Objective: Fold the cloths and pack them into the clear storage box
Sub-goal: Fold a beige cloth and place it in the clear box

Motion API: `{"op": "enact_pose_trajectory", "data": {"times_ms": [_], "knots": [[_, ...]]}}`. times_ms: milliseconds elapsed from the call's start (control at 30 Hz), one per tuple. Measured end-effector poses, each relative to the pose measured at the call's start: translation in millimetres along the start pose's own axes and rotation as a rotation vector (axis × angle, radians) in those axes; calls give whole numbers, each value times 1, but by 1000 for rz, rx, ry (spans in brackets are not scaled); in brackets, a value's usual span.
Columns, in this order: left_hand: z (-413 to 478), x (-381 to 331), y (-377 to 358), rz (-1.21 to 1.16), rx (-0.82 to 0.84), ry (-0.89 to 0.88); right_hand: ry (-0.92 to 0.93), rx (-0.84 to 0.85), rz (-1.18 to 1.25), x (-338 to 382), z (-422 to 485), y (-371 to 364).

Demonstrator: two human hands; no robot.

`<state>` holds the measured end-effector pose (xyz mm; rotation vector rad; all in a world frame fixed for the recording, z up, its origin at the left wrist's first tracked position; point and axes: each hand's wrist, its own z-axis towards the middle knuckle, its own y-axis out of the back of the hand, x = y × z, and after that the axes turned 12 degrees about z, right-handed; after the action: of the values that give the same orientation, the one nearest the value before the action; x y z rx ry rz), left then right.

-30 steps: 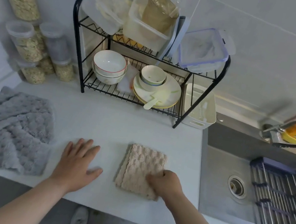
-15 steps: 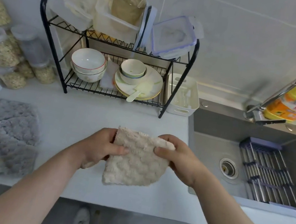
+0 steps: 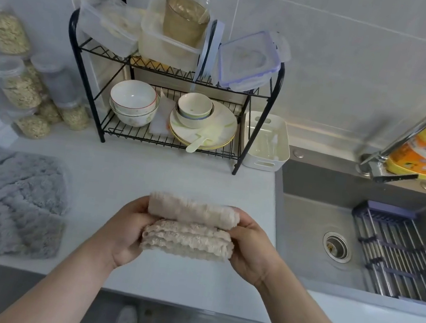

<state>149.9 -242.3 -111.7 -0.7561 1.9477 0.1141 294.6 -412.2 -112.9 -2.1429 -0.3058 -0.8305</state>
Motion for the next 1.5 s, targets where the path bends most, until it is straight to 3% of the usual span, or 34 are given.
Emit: {"op": "enact_pose_trajectory", "data": {"times_ms": [133,233,333,500,833,1133,1500], "knots": [[1,-8,-1,-88,-70,-30,20,9,30,8,3,-10],[6,-19,2,193,-109,-143,73,-16,-100,13,7,-16],[11,-34,8,304,-44,-192,171,-104,-260,17,12,-22],[19,-70,15,361,22,-271,276,-177,-273,36,3,-50],[36,-118,-23,323,376,-389,572,-408,-107,53,-49,-70],[4,-106,-171,378,725,-404,833,-695,6,59,-192,-19],[-122,-7,-383,441,1073,-344,1091,-1010,146,24,-413,78]]}}
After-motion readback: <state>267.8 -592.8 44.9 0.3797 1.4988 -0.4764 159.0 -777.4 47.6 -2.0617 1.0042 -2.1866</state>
